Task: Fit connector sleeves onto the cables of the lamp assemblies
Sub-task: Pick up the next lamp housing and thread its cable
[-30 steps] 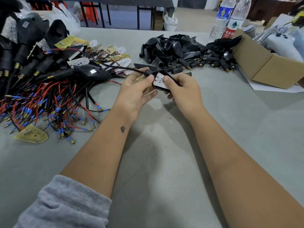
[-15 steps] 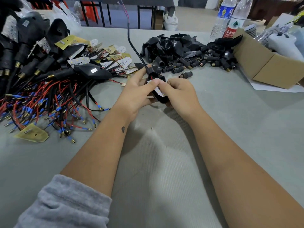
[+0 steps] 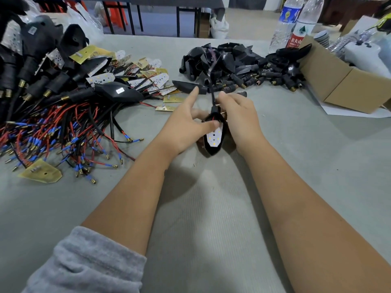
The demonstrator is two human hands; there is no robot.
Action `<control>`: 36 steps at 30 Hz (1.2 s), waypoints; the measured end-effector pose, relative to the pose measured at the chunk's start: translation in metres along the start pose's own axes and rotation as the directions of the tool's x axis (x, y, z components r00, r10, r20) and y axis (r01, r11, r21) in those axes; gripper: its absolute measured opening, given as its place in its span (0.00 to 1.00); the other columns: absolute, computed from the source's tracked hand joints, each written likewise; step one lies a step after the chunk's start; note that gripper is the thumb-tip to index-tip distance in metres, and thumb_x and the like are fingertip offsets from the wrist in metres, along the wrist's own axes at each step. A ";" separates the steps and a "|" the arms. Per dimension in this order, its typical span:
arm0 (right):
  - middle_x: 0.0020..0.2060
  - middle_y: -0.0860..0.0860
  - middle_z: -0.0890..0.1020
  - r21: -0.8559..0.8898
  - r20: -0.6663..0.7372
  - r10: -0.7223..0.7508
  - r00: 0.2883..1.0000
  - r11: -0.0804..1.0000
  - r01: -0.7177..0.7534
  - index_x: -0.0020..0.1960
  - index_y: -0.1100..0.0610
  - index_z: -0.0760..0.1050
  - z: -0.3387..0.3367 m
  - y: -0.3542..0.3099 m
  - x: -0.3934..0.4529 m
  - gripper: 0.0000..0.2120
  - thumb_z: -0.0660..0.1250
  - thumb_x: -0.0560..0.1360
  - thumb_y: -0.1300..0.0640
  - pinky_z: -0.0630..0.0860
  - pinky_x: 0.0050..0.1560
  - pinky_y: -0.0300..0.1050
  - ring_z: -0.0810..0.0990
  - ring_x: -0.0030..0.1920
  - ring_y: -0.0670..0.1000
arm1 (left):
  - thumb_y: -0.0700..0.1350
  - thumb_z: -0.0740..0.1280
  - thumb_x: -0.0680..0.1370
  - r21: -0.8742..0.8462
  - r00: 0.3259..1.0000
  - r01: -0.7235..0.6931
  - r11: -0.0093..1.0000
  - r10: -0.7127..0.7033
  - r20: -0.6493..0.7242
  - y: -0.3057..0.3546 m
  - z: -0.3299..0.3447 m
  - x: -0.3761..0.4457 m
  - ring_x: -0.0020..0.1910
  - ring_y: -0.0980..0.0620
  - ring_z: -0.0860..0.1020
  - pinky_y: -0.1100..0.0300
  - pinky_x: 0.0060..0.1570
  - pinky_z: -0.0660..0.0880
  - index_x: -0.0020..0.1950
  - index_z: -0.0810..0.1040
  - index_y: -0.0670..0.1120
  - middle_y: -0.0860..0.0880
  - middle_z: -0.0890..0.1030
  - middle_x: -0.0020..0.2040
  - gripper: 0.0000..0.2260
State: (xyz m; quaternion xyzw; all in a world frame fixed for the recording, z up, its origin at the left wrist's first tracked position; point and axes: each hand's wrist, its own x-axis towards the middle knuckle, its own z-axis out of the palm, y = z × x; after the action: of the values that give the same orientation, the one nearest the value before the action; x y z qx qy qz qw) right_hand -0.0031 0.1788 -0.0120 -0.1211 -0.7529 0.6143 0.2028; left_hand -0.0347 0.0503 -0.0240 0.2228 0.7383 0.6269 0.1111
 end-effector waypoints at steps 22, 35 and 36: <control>0.30 0.59 0.73 -0.188 0.539 0.080 0.839 0.982 0.028 0.31 0.60 0.75 -0.002 -0.011 -0.014 0.11 0.63 0.72 0.65 0.62 0.31 0.43 0.69 0.34 0.55 | 0.51 0.51 0.85 -0.717 0.908 0.047 0.695 -0.330 -0.260 0.004 -0.026 0.007 0.28 0.54 0.77 0.63 0.33 0.76 0.49 0.74 0.47 0.51 0.77 0.28 0.15; 0.28 0.53 0.76 -0.162 0.616 0.068 0.785 0.986 0.042 0.36 0.59 0.79 -0.002 -0.009 -0.016 0.09 0.70 0.75 0.60 0.64 0.33 0.40 0.70 0.30 0.48 | 0.49 0.52 0.85 -0.842 0.885 -0.068 0.536 -0.357 -0.299 0.004 -0.027 0.011 0.19 0.56 0.65 0.68 0.22 0.65 0.44 0.70 0.47 0.52 0.65 0.21 0.14; 0.29 0.54 0.77 -0.149 0.612 0.079 0.787 0.989 0.017 0.34 0.59 0.78 -0.002 -0.009 -0.016 0.10 0.69 0.74 0.61 0.64 0.33 0.41 0.70 0.30 0.49 | 0.51 0.52 0.85 -0.859 0.885 -0.090 0.504 -0.354 -0.301 0.004 -0.029 0.011 0.19 0.56 0.64 0.68 0.22 0.64 0.42 0.70 0.47 0.52 0.64 0.21 0.16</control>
State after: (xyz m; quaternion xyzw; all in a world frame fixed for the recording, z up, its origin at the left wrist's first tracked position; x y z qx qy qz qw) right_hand 0.0127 0.1720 -0.0056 0.0588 -0.8189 0.5662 -0.0732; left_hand -0.0563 0.0309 -0.0139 -0.0680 0.3526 0.9294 0.0851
